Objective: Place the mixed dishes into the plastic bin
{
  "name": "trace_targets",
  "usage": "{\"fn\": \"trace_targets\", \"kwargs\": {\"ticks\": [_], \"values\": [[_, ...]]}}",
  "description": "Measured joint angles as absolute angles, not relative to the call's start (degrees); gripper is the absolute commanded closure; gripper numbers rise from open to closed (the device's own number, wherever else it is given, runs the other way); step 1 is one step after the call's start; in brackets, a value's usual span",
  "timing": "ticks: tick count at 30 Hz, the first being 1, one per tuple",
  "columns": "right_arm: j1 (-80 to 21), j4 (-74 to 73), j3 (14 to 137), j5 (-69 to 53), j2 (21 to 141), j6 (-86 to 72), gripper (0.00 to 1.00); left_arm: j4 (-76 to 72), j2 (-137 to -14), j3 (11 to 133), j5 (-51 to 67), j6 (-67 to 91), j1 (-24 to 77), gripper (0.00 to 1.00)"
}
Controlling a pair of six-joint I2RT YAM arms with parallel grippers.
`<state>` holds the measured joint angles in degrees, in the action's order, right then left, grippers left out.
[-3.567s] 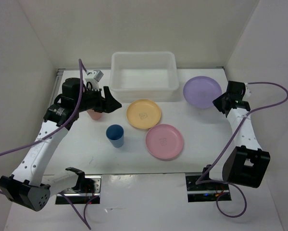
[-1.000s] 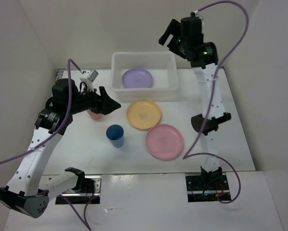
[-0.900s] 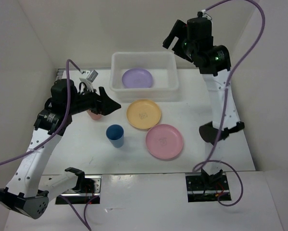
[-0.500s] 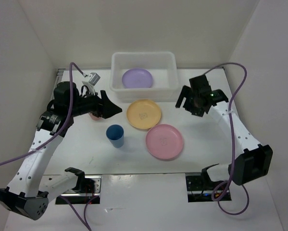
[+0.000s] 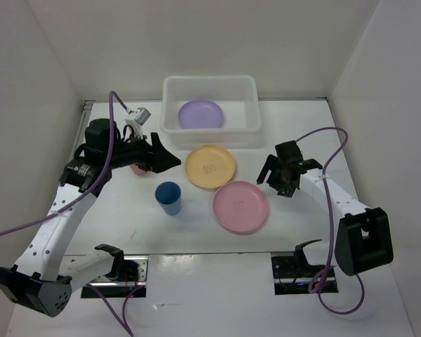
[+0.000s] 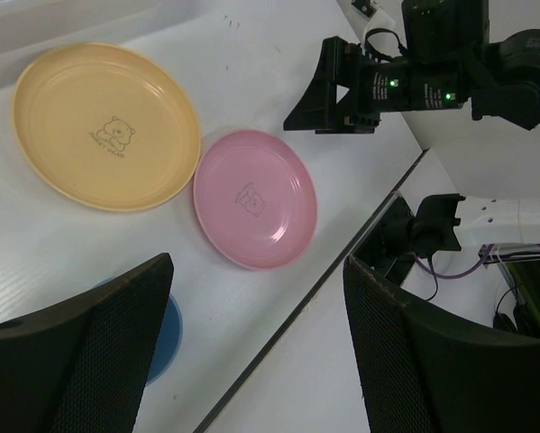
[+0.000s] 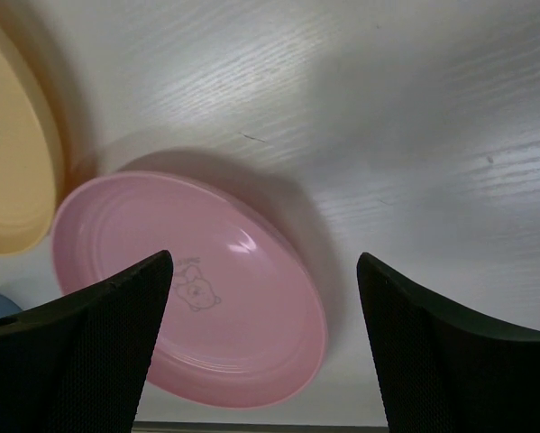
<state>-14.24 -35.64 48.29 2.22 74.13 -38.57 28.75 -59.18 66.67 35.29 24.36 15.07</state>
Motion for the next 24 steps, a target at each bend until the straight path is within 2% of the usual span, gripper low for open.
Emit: {"fn": "trace_targets", "kwargs": {"ticks": [6,12,19,20,24], "values": [[-15.0,-32.6,44.4,2.2,75.5,-39.2,0.13,28.7,-60.4,66.7,35.3,24.3,15.1,0.17],[-20.3,-28.9,42.0,2.3,79.0,-41.8,0.16,28.7,-60.6,66.6,35.3,24.3,15.1,0.17],[-26.9,-25.9,41.3,3.7,82.2,-46.3,0.3,28.6,-60.6,66.6,35.3,24.3,15.1,0.16],[-27.4,-25.7,41.2,3.9,82.3,-46.8,0.36,28.7,-60.6,66.6,35.3,24.4,15.1,0.16],[-28.4,-25.1,40.6,4.0,82.2,-49.0,0.5,28.7,-60.6,66.6,35.3,24.3,15.1,0.16]]}}
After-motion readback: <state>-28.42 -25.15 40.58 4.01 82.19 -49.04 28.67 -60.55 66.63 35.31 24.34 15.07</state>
